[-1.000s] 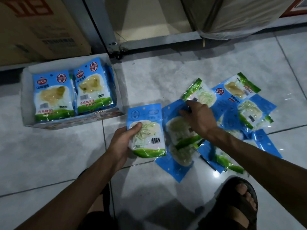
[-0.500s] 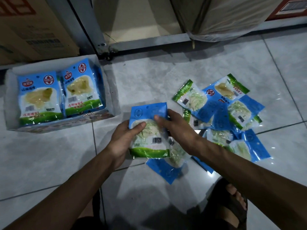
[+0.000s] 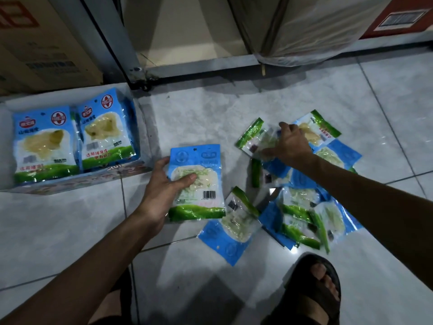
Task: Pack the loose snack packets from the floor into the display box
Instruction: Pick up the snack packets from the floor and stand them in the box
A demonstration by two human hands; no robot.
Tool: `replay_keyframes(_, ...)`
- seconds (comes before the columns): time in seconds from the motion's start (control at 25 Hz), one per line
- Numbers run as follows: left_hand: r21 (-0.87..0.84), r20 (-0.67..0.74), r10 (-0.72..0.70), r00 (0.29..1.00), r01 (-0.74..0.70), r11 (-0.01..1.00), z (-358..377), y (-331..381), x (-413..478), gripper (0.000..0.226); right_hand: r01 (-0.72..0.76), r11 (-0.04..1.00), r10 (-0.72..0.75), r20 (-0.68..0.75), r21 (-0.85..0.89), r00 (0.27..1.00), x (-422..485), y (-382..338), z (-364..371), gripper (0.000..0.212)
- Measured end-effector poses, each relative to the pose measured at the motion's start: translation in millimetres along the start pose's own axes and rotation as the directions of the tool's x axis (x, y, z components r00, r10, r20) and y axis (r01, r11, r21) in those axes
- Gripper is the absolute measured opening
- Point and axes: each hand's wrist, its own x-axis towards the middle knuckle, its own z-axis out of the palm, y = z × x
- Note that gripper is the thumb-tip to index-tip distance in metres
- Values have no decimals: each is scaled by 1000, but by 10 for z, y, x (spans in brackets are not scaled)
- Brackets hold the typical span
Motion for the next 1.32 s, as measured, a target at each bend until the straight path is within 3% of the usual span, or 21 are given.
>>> replay_keyframes(0.12,2,-18,34,999,-33,999,3,34,-40,72,4,999,-2,70,-32,998,71,18,134,102)
replay_keyframes(0.24,18,-2,74,997,-74,997,-5,70,-86,70,47,995,-49,-20,-84,999,49,-41,192,96)
replay_keyframes(0.32,73,18,92,996,-93,993,-27,105,-110,58,63,997,-59,-84,36,995,38,-88,145,80)
replay_keyframes(0.48,228,51,92,994,-101,968,-94,147,-118,23,125,961,-97,-122,246,988,-28,-194,-24,26)
replay_keyframes(0.6,284,42,103,994,-111,952,-129,242,-127,24,213,892,-135,-214,398,967,-201,-478,-205,20)
replay_keyframes(0.72,266,47,126,991,-134,954,-153,458,-121,28,419,652,-227,-365,632,903,-427,-928,-413,14)
replay_keyframes(0.8,230,20,148,989,-148,962,-166,632,-124,25,554,496,-361,-421,669,832,-609,-1207,-482,14)
replay_keyframes(0.88,59,-16,82,997,-81,995,-235,783,-130,21,679,459,-532,-434,574,727,-762,-1369,-454,24)
replay_keyframes(0.96,-149,26,-67,997,70,986,-365,899,-118,37,747,446,-646,-400,492,650,-844,-1417,-370,24)
replay_keyframes(1.04,-133,81,-139,987,149,980,-479,949,-118,50,747,443,-704,-324,495,632,-860,-1411,-307,20)
replay_keyframes(1.16,-53,20,-46,999,47,997,-574,945,-131,29,772,435,-752,-284,464,595,-881,-1539,-254,19)
replay_keyframes(1.24,-80,-64,3,998,-8,997,-662,966,-139,27,758,492,-699,-324,428,637,-898,-1683,-222,20)
replay_keyframes(1.32,-99,-133,59,989,-73,992,-778,1013,-164,17,604,554,-525,-322,573,788,-934,-1830,-170,33)
